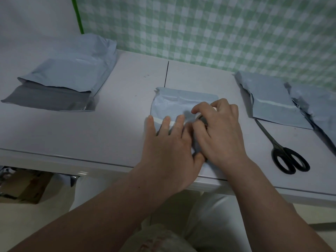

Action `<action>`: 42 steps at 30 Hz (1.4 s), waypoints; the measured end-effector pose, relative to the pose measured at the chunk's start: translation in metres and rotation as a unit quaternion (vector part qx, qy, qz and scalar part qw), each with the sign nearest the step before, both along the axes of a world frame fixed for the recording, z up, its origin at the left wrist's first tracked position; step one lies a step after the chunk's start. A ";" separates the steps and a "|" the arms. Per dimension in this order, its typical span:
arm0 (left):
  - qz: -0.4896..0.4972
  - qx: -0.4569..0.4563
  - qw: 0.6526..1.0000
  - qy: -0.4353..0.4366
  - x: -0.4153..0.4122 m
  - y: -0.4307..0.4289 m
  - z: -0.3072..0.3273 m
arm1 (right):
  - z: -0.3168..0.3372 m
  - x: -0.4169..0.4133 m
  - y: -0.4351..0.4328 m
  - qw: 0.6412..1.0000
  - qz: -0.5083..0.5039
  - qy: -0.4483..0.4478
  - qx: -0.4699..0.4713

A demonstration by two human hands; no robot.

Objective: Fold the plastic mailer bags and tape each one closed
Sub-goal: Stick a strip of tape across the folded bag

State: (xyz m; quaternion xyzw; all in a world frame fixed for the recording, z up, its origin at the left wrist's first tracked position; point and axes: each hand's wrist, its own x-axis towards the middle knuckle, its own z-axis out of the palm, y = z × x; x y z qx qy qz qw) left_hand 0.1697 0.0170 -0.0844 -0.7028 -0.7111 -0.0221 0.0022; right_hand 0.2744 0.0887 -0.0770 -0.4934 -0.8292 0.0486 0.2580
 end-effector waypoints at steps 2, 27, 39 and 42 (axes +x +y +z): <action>0.007 -0.001 1.000 0.018 -0.005 -0.003 0.001 | -0.002 0.000 0.000 1.000 -0.006 0.001 0.017; -0.020 -0.006 1.000 -0.018 0.002 0.007 0.003 | -0.005 0.028 0.007 0.978 0.035 0.179 -0.100; -0.012 0.008 1.000 -0.018 0.002 0.004 -0.008 | -0.011 0.034 0.004 0.983 0.005 0.178 -0.036; -0.008 0.008 1.000 -0.019 0.003 0.005 -0.009 | -0.009 0.036 0.004 0.981 -0.033 0.190 -0.001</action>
